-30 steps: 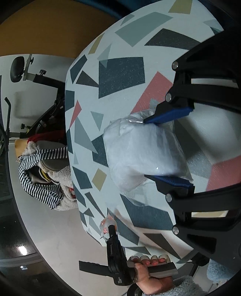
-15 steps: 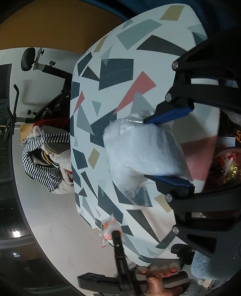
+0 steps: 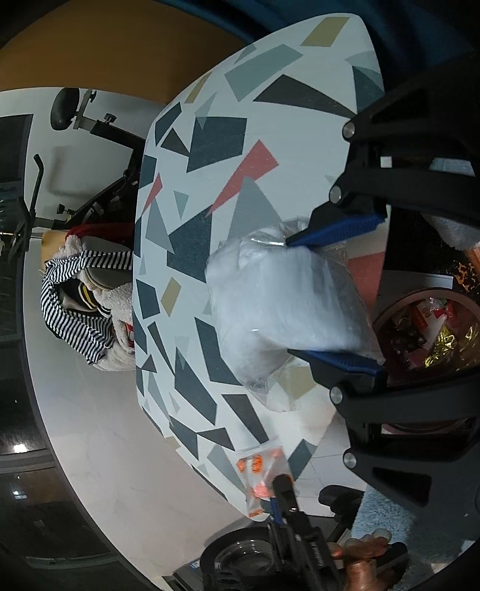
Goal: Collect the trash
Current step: 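Drop the candy wrapper and white bag into the bin with both tools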
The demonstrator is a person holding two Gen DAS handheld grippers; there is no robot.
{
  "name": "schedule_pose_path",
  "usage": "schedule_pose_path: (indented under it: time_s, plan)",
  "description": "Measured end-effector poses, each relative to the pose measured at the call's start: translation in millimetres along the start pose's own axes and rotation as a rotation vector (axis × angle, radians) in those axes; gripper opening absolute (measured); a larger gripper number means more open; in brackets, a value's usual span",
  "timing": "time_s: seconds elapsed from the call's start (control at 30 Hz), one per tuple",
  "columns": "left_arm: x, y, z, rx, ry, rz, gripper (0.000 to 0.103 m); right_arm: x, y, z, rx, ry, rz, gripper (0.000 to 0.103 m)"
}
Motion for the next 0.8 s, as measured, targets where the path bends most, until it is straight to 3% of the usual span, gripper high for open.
schedule_pose_path:
  time_s: [0.67,0.73,0.8]
  plan:
    - [-67,21,3,-0.004,0.053,-0.105,0.016,-18,13,3,0.01,-0.048,-0.003,0.053]
    - [-69,20,5,-0.013,0.048,-0.11,0.022,-20,13,3,0.012,-0.055,-0.005,0.053]
    - [-70,20,9,-0.016,0.033,-0.109,0.043,-23,15,2,0.019,-0.07,-0.006,0.053]
Point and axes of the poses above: each gripper's, at about its wrist camera, not at the fingertips, and y roughly against the way its jaws point, z to its right, x to its top, the point moved 2 cm from there along -y, roughly the way its jaws point, and after that the axes turned 15 degrees about z, right-handed, at the moved point
